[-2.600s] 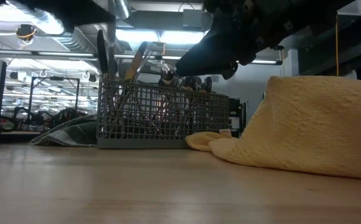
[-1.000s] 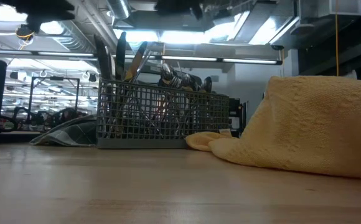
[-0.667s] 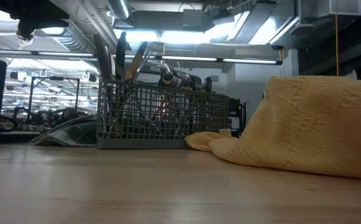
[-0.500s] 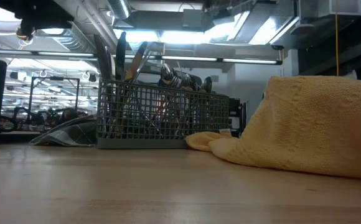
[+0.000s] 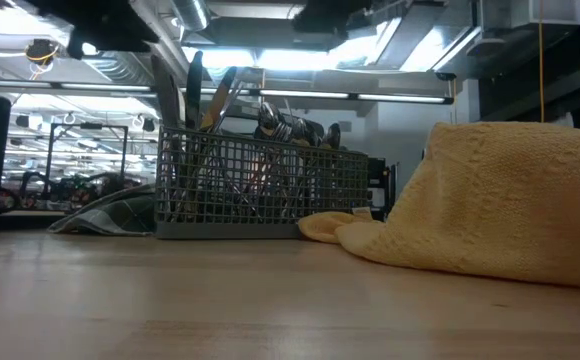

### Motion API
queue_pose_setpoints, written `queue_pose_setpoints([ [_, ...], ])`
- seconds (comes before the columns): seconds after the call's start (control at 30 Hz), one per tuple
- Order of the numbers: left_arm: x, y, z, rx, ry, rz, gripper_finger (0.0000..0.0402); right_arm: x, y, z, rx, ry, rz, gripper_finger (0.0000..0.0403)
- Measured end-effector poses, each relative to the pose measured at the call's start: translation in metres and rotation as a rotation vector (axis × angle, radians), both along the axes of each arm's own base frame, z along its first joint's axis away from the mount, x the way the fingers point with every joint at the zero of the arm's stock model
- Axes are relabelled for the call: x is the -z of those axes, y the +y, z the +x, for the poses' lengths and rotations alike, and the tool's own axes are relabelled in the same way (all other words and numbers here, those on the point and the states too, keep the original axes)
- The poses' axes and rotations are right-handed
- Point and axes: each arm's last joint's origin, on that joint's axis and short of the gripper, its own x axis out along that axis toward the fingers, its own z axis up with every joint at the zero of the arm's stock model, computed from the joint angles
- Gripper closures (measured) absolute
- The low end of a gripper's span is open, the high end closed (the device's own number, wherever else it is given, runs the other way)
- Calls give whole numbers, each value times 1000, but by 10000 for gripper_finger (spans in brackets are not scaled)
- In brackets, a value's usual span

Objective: Sort silverware
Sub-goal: Put the silver fork into the gray silverware basket

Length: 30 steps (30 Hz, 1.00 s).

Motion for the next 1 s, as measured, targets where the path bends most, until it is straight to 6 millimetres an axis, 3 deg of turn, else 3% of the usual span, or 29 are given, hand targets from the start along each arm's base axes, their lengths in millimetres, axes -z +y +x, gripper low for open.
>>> queue_pose_setpoints([
  [0.17, 1, 21, 19, -44, -19, -27, 276, 9, -14, -12, -11, 105, -39, 313],
  [0.4, 14, 70, 29, -86, -34, -177, 276, 16, -29, -26, -21, 206, -92, 313],
  [0.7, 38, 121, 18, 6, -5, -388, 276, 25, -39, -40, -53, 297, -62, 313],
  [0.83, 47, 134, 11, 28, 34, -450, 276, 28, -39, -43, -54, 329, -37, 313],
  [1.0, 69, 137, -1, -3, 215, -581, 276, 32, -36, -45, -87, 373, -54, 313],
])
